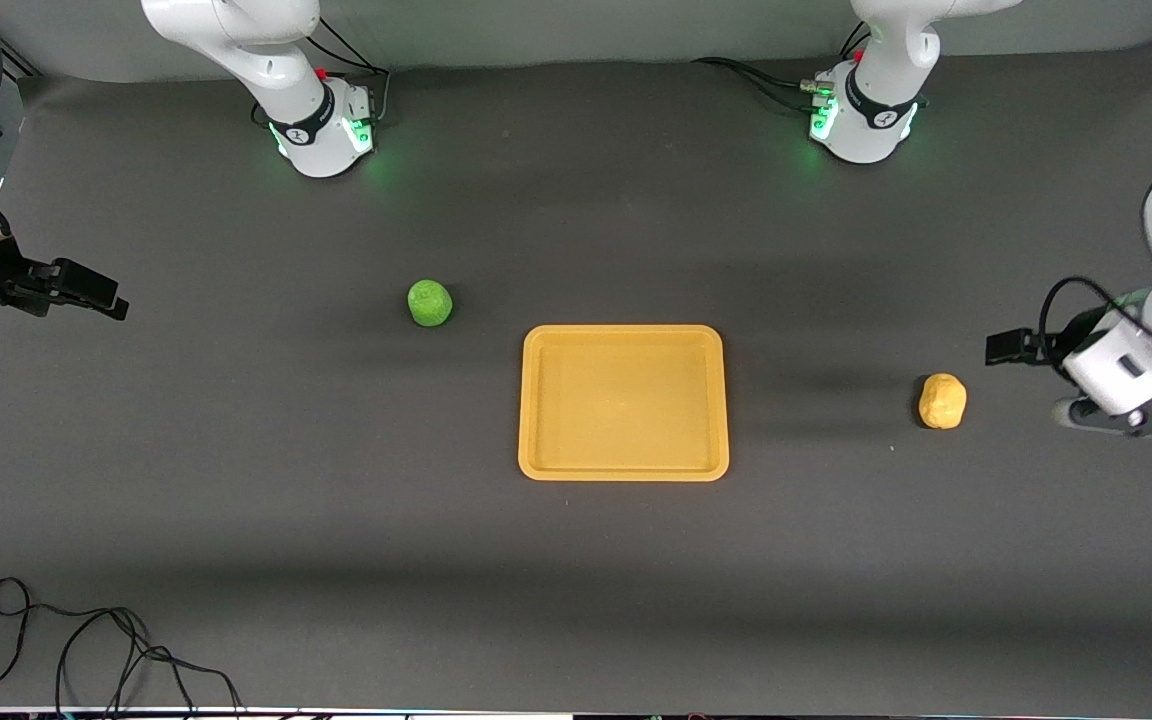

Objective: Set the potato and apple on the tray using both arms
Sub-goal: 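Reach the left gripper down to the yellow potato, then close the left gripper on the yellow potato and lift it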

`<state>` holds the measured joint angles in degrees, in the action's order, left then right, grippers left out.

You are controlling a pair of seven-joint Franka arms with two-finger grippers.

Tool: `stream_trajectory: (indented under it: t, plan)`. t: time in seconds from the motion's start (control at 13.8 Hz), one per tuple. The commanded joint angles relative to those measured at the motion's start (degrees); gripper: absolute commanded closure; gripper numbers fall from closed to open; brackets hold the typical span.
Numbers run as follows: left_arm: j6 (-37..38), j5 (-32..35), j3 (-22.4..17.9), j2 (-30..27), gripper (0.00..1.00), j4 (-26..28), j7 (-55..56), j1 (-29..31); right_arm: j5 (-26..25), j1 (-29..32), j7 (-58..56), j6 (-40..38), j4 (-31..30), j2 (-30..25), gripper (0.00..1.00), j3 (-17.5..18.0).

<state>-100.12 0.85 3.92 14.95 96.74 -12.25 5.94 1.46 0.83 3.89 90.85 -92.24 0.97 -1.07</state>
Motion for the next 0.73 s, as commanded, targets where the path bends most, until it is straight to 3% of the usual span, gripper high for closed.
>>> stream_trajectory:
  t: [0.0,0.44,0.65]
  plan:
    - [-4.7,0.1,0.2,5.6,0.01,1.5,-5.4,2.6,-0.5,0.0,-1.3,-0.7,-0.1,-0.5,0.0,-0.2]
    - [-23.0,0.6,0.1,15.6,0.04,9.3,-6.9,1.6,-0.4,0.0,-1.3,-1.6,-0.1,-0.6,0.0,-0.6]
    - [-23.0,0.9,0.1,15.8,0.04,9.4,-7.7,1.9,-0.4,-0.1,-2.5,-1.6,-0.1,-0.5,0.0,-1.3]
